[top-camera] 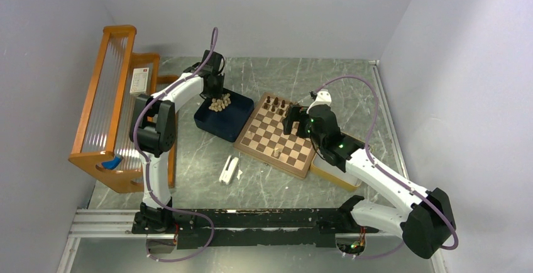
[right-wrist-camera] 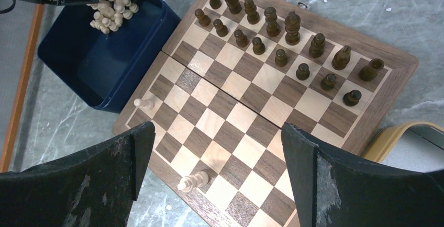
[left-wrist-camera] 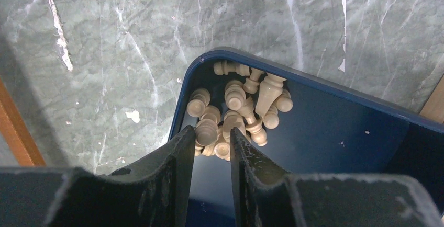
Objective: Set up the chess pieces on the board
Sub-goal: Pick up the chess piece from the storage box.
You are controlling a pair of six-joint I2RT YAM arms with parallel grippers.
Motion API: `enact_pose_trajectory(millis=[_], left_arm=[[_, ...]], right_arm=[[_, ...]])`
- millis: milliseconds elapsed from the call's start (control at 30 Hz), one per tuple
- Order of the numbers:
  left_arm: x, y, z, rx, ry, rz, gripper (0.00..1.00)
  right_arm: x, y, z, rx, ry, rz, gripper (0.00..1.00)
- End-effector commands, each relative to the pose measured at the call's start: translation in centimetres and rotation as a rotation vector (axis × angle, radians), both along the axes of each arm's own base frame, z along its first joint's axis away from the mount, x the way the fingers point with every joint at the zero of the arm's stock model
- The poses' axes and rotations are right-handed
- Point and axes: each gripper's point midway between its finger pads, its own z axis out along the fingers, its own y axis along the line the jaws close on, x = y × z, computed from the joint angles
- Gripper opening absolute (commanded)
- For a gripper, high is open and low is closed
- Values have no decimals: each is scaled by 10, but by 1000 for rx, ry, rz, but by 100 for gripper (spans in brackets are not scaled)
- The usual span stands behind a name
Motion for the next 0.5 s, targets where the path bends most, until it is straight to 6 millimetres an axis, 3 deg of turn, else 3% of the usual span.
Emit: enact_pose_trajectory(millis=[0, 467], left_arm=[[-1, 1, -5, 17, 11, 15, 36], [0, 4, -14, 42, 36, 18, 34]], right_arm=[[2, -1, 14, 23, -39, -19, 95], [4, 0, 15, 20, -38, -20, 96]])
